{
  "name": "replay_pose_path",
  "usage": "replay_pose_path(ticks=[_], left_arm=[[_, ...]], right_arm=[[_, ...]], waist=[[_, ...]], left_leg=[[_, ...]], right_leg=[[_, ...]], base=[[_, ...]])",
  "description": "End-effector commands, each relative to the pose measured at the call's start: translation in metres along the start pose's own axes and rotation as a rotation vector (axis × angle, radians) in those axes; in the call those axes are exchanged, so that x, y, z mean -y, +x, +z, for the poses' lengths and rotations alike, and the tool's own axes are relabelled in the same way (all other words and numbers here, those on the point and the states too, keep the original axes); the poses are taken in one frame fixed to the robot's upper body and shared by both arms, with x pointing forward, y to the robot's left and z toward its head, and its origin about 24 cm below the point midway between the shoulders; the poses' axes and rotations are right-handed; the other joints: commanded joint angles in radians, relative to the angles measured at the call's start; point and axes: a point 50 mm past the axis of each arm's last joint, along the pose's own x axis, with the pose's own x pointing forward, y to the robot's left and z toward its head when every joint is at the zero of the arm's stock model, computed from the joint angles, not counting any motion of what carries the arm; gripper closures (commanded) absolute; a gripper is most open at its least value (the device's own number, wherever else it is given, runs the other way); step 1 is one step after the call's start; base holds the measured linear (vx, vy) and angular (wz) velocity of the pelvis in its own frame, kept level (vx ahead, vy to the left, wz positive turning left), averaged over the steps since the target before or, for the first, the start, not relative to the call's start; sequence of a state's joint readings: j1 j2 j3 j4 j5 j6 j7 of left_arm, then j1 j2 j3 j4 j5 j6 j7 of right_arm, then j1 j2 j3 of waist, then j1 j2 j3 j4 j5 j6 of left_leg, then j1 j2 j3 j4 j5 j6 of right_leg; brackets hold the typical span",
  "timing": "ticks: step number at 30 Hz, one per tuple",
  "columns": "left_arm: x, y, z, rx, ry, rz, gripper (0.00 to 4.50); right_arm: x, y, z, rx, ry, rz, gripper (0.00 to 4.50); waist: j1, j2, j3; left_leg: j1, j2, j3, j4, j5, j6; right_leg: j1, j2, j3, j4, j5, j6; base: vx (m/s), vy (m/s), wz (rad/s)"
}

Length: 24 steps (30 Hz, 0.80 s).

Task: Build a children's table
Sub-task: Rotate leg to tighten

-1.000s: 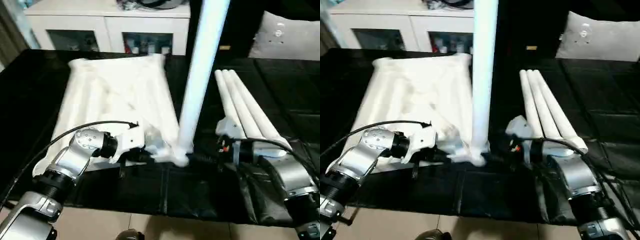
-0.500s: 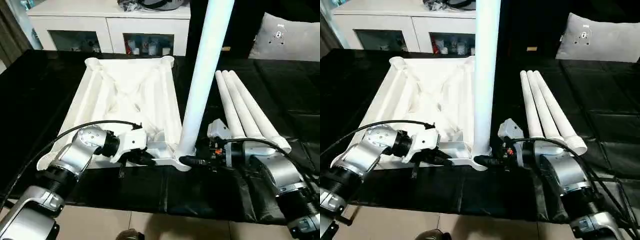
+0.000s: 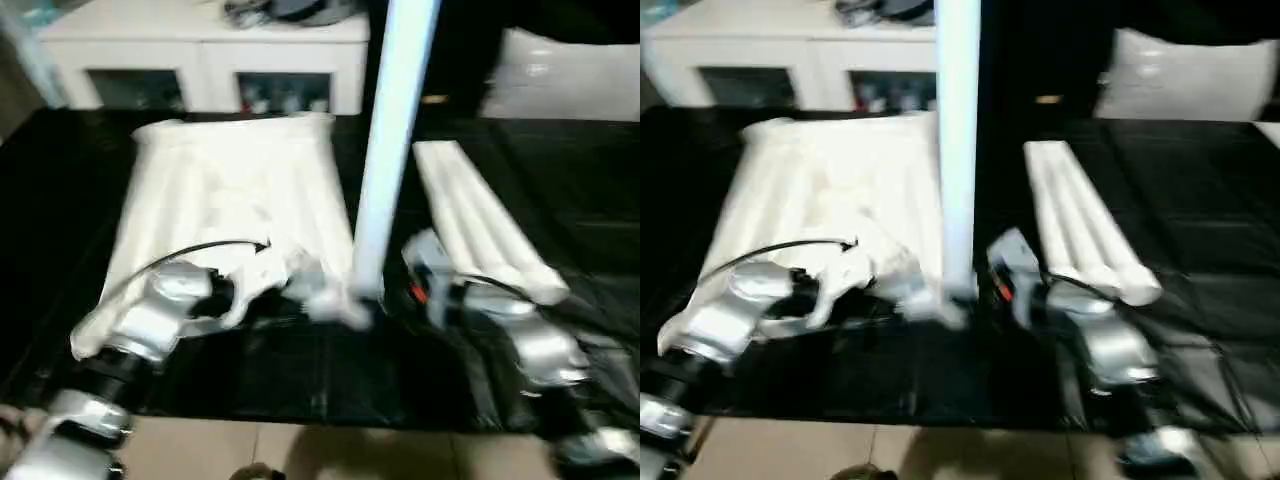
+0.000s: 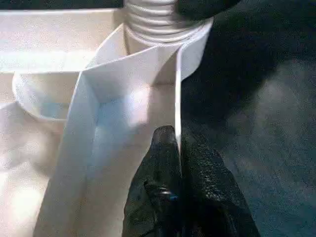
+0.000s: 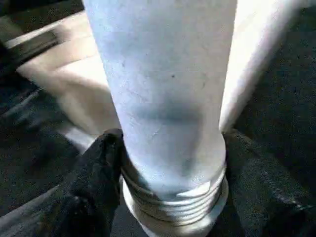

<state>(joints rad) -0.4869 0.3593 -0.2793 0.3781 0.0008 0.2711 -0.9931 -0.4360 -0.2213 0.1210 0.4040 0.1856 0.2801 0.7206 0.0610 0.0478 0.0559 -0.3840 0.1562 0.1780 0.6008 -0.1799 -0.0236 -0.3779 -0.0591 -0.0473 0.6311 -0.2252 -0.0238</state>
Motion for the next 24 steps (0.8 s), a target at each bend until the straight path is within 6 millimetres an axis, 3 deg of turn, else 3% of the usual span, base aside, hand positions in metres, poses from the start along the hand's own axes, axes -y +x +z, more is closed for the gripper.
replay_pose_path(ticks=[1, 4, 5, 9, 10, 11, 14, 18, 24], left_arm=[[0.011, 0.015, 0.028, 0.098, 0.014, 0.028, 4.5], [0.02, 0.033, 0.049, 0.154, -0.055, 0.145, 4.5], [0.023, 0.037, 0.053, 0.161, -0.062, 0.162, 4.5], [0.031, 0.049, 0.062, 0.159, -0.04, 0.181, 4.5], [0.028, 0.049, 0.062, 0.149, -0.029, 0.21, 4.5], [0.027, 0.048, 0.062, 0.148, -0.027, 0.216, 4.5], [0.02, 0.044, 0.059, 0.121, -0.013, 0.254, 4.5], [0.013, 0.036, 0.05, 0.095, 0.007, 0.255, 4.5], [0.005, 0.023, 0.034, 0.063, 0.035, 0.188, 4.5]], right_arm=[[-0.002, 0.016, -0.012, -0.058, 0.073, -0.116, 1.78], [0.001, 0.029, -0.011, -0.06, 0.101, -0.245, 1.78], [0.001, 0.031, -0.011, -0.061, 0.104, -0.266, 1.78], [0.003, 0.035, -0.011, -0.07, 0.084, -0.314, 1.78], [0.005, 0.033, -0.011, -0.065, 0.066, -0.316, 1.22], [0.005, 0.033, -0.011, -0.064, 0.063, -0.318, 1.22], [0.008, 0.029, -0.01, -0.042, 0.064, -0.324, 1.0], [0.015, 0.017, -0.004, 0.025, 0.029, -0.297, 0.67], [0.026, -0.011, 0.003, 0.077, -0.061, -0.171, 0.09]], waist=[[0.001, -0.006, -0.057], [-0.004, -0.004, -0.06], [-0.002, -0.009, -0.062], [0.006, -0.007, -0.072], [0.008, -0.007, -0.072], [0.008, -0.006, -0.072], [0.011, 0.001, -0.071], [0.018, 0.0, -0.068], [0.029, 0.003, -0.07]], left_leg=[[0.019, 0.077, -0.039, -0.084, -0.269, -0.019], [0.02, 0.077, -0.035, -0.078, -0.228, -0.007], [0.015, 0.075, -0.033, -0.075, -0.197, 0.006], [0.009, 0.071, -0.031, -0.064, -0.104, 0.054], [0.008, 0.07, -0.031, -0.063, -0.091, 0.068], [0.008, 0.072, -0.031, -0.064, -0.092, 0.075], [0.013, 0.075, -0.032, -0.065, -0.122, 0.072], [0.013, 0.076, -0.033, -0.069, -0.153, 0.057], [0.012, 0.075, -0.032, -0.065, -0.138, 0.067]], right_leg=[[0.028, -0.103, 0.052, -0.092, -0.264, -0.214], [0.028, -0.1, 0.052, -0.09, -0.195, -0.229], [0.033, -0.1, 0.053, -0.089, -0.158, -0.231], [0.037, -0.096, 0.049, -0.076, -0.011, -0.238], [0.039, -0.096, 0.048, -0.075, 0.017, -0.241], [0.04, -0.096, 0.047, -0.074, 0.03, -0.241], [0.037, -0.096, 0.047, -0.078, 0.004, -0.244], [0.039, -0.096, 0.047, -0.081, -0.033, -0.228], [0.04, -0.096, 0.047, -0.077, 0.005, -0.23]], base=[[0.0, 0.0, 0.0], [0.0, 0.0, 0.0], [0.0, 0.0, 0.0], [0.0, 0.0, 0.0], [0.0, 0.0, 0.0], [0.0, 0.0, 0.0], [0.0, 0.0, 0.0], [0.0, 0.0, 0.0], [0.0, 0.0, 0.0]])
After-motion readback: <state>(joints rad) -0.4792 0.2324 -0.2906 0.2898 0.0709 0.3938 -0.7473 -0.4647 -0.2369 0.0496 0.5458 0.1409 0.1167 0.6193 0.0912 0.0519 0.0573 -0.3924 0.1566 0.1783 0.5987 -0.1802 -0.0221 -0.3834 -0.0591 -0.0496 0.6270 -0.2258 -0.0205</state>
